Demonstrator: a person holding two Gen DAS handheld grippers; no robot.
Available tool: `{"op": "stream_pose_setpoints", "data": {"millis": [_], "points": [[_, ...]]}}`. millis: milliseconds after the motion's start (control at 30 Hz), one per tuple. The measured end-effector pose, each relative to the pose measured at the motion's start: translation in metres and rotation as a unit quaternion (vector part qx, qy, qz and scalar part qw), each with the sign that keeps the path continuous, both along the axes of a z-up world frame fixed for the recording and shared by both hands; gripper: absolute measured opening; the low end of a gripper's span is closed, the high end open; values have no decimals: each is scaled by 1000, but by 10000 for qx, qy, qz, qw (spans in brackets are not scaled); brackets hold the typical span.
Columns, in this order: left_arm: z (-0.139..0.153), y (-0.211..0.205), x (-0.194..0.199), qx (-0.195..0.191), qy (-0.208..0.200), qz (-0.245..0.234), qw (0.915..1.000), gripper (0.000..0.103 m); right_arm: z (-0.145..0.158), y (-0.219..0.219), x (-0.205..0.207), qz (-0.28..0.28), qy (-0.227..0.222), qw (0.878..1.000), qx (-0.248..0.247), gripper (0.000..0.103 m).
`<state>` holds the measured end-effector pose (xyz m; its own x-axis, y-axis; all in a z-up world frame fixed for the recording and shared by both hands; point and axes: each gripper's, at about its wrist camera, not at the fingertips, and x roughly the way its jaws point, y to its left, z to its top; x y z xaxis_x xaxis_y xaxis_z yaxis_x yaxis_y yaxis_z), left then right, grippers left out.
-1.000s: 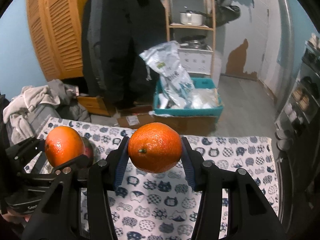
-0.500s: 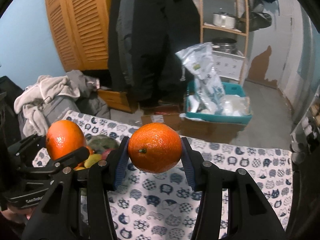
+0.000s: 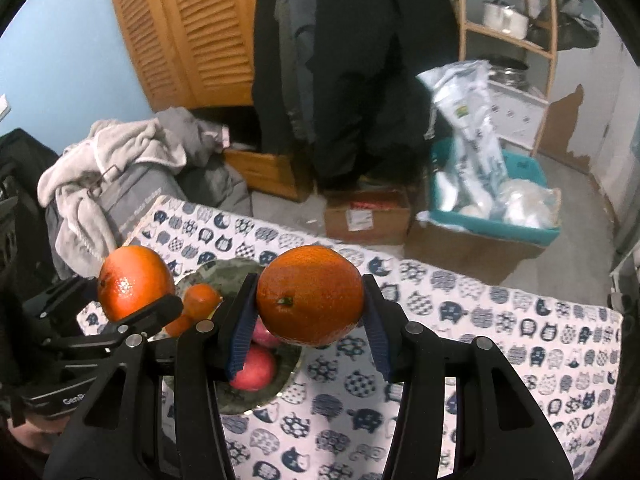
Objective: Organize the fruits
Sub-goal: 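Lower both mandarins into the glass bowl and open both grippers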
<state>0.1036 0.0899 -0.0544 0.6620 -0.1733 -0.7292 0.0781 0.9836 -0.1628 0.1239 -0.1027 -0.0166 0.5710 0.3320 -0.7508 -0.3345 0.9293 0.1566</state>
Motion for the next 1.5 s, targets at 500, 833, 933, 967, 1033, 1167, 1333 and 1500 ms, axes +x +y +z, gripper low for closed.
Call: {"op": "stream_pose_setpoints", "data": {"millis": [500,833,933,967,1033,1167,1333,1500], "points": [[-73,44,20,-79,906,342,9953,69,-77,55,32,325,740,9965,-233,48],[-103,53,25,-54,1268,403,9911,70,-102,75,42,458,943,9939,-331,48],[-111,57,26,-119,1403,459,9890,70,-105,79,43,491,961,9936,-335,48],[-113,57,27,-127,1438,465,9884,70,-105,80,43,499,961,9936,-334,48],[-117,57,28,-111,1520,474,9872,70,-106,82,43,523,964,9934,-330,48],[-114,55,26,94,1421,581,9881,70,-106,86,43,563,962,9932,-329,48],[-99,61,25,60,1181,612,9911,71,-106,93,46,657,986,9926,-277,48],[-89,65,21,107,1125,656,9914,71,-108,107,53,848,1034,9906,-276,48]]}}
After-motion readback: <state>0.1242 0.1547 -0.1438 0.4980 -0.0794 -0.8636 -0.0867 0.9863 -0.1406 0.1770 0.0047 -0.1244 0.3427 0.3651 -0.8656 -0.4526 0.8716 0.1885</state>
